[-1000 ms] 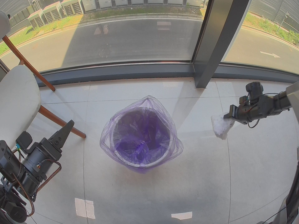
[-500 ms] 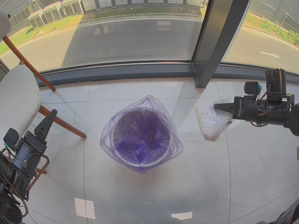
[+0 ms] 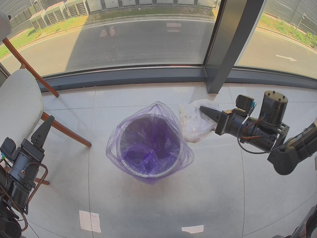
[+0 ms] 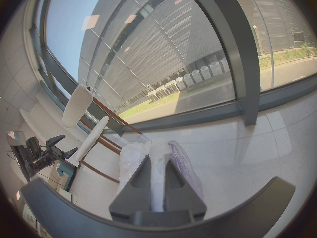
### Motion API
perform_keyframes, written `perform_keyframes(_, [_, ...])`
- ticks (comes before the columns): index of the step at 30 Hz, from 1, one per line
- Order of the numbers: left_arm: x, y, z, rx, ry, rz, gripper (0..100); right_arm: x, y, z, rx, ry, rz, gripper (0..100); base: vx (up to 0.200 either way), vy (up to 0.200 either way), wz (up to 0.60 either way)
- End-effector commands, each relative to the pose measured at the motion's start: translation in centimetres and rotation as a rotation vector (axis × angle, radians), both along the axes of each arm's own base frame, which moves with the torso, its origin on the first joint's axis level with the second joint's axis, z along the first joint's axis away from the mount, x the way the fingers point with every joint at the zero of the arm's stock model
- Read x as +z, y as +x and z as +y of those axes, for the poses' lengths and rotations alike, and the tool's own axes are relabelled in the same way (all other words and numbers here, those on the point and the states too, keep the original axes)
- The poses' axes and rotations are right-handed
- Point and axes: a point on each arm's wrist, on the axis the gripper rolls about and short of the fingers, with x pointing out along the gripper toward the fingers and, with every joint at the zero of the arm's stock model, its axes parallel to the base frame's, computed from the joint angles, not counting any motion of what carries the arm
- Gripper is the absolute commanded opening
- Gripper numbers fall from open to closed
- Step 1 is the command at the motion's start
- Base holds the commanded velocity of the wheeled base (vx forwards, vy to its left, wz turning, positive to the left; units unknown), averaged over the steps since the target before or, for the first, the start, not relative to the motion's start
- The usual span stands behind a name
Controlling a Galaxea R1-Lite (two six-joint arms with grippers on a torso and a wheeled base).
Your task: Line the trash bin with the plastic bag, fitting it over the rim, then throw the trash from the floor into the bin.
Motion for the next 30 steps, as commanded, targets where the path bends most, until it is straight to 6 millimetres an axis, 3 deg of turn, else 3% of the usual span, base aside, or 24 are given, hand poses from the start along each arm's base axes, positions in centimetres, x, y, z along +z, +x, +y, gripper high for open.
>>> perform_keyframes(1, [-0.5,-0.4,0.2,0.016,-0.001,0.034,100,-7.4,2.3,3.2,0.018,-0.042,0.057,0,0.000,0.000,0.00])
perform_keyframes(8, [-0.5,-0.4,0.2,0.016,-0.001,0.036,100,-8.4,2.7,6.3,0.081,-0.019,0.013,0,0.000,0.000,0.00])
perform_keyframes(14, [-0.5,-0.4,0.2,0.016,-0.001,0.040,100,-8.4,4.4,8.4,0.099,0.025,-0.077,0,0.000,0.000,0.00])
perform_keyframes(20, [-0.6,-0.4,0.2,0.018,-0.004,0.051,100,-10.2,4.6,9.1,0.111,-0.005,-0.069,0,0.000,0.000,0.00])
perform_keyframes(30, [-0.7,-0.4,0.2,0.030,-0.005,0.056,100,-13.1,6.9,10.5,0.105,0.006,-0.130,0,0.000,0.000,0.00])
